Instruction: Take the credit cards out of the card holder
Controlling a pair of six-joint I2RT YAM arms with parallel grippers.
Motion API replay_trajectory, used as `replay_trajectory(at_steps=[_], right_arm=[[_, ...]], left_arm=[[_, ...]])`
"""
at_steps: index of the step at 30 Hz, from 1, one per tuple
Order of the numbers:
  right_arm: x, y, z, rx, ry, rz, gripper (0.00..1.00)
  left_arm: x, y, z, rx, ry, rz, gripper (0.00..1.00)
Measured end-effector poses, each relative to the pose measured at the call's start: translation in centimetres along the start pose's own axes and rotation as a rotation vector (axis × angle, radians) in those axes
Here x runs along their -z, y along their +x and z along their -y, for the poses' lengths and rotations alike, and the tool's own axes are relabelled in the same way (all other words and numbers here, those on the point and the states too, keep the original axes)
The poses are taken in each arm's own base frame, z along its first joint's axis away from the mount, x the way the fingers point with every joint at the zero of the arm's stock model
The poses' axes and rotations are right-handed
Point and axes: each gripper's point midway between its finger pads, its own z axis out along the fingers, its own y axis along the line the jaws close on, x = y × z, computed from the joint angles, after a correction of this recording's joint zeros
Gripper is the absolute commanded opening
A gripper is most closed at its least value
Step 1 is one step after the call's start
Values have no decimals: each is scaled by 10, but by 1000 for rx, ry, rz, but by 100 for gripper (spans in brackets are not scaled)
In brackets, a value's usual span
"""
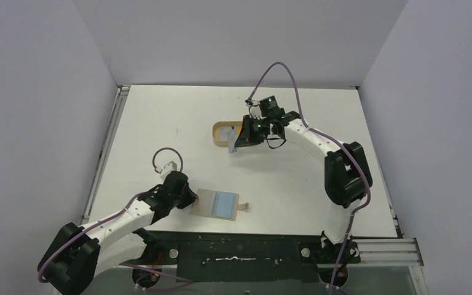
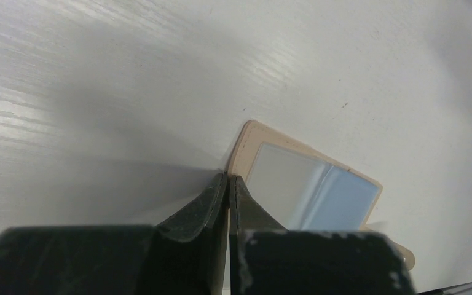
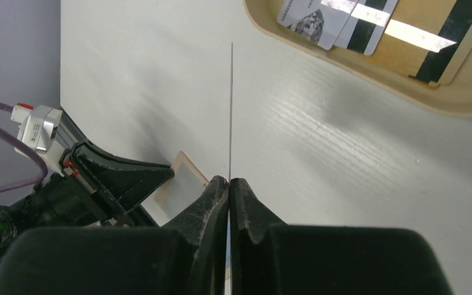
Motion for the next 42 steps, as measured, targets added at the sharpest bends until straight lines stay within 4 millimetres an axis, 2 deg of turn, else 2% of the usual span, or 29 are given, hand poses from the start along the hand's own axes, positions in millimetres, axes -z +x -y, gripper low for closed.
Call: replay_trajectory(at_steps=[7,13,17,24,30,34,42], right_arm=[[-18,-38,14,15,-15,14,0],[-35,-58,40,-22,0,25,0],[-56,-59,57,-56,11,2,0],[-76,-73,62,-66,-7,9,0],[-90,-67,71,-93,-3,-10,0],[-96,-64,69,-93,-5,-21,0],[-111,-64,49,-51,-24,-34,0]], left_arm=[[4,1,-4,-5,-13,-1,0],[4,1,-6,-6,-18,-2,0],[4,1,-6,-9,-19,-1,0],[4,2,-7,-10,-23,-3,0],[4,2,-7,-10,-23,-3,0],[4,2,-7,-10,-23,-3,0],[3,2,-6,-10,-23,-3,0]])
